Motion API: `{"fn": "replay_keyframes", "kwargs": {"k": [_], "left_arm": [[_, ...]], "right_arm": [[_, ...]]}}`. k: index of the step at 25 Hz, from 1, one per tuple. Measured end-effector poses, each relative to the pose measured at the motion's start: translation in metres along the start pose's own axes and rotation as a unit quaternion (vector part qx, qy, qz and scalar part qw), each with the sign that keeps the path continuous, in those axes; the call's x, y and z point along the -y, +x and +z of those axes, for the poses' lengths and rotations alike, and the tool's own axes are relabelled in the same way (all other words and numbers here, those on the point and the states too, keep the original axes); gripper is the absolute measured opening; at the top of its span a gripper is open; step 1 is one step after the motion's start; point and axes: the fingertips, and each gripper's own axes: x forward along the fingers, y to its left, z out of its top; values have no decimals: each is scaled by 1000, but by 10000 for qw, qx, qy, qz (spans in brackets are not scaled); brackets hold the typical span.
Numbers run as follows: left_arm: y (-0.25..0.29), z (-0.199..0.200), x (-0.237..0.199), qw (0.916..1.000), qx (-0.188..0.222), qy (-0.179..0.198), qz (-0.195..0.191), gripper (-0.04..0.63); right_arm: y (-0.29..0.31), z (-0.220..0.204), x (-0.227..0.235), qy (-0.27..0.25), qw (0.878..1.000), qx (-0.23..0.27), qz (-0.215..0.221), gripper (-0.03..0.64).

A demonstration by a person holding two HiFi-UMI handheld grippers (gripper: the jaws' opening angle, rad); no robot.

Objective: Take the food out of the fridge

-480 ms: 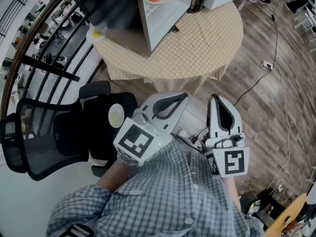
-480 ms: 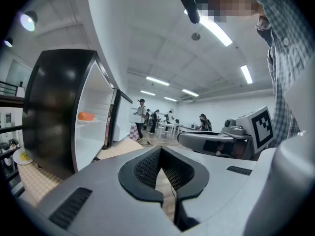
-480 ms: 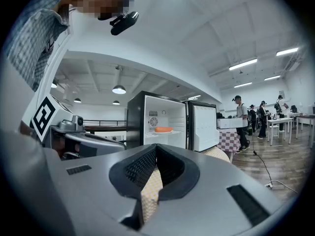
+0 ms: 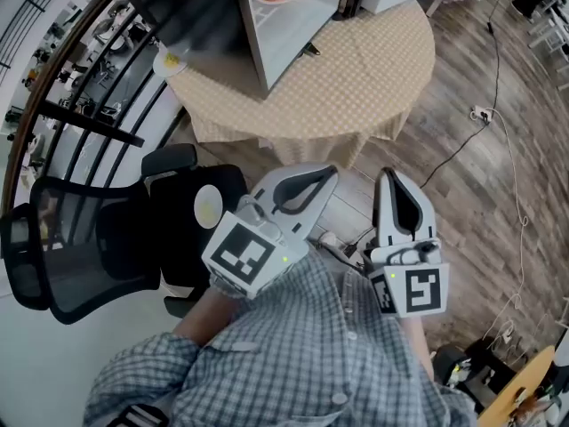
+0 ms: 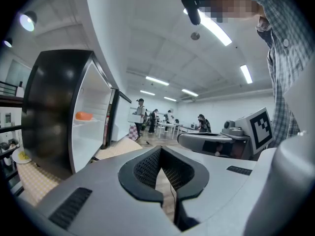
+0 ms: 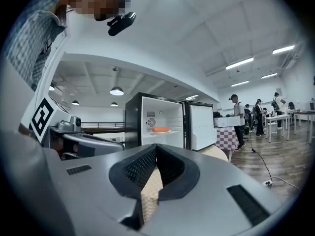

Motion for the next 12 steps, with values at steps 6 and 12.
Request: {"fn": "replay_keyframes", "kwargs": {"k": [6,12], "left_arm": [[11,2,5,9999,48,-73,93,6],[32,1,20,9998,58,-149,108,5]], "right_arm": [[-7,1,23,-19,9999,23,-121,11],[-21,-2,50,-102,9998,-6,-171,11]]}}
